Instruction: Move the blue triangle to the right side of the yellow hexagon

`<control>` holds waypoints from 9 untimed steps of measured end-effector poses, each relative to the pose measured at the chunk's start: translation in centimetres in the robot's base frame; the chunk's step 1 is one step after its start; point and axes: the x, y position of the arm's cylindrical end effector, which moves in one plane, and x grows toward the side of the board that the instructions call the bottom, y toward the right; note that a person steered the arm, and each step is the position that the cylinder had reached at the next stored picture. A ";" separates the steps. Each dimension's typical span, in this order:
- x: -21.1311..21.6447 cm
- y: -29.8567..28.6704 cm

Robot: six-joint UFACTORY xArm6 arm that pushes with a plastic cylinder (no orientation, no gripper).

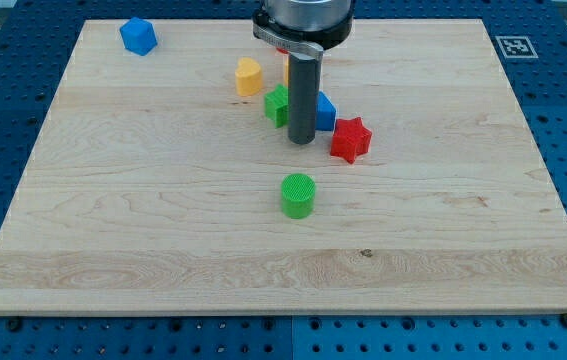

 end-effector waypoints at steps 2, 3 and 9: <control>-1.8 0.0; -3.1 1.1; -7.1 8.1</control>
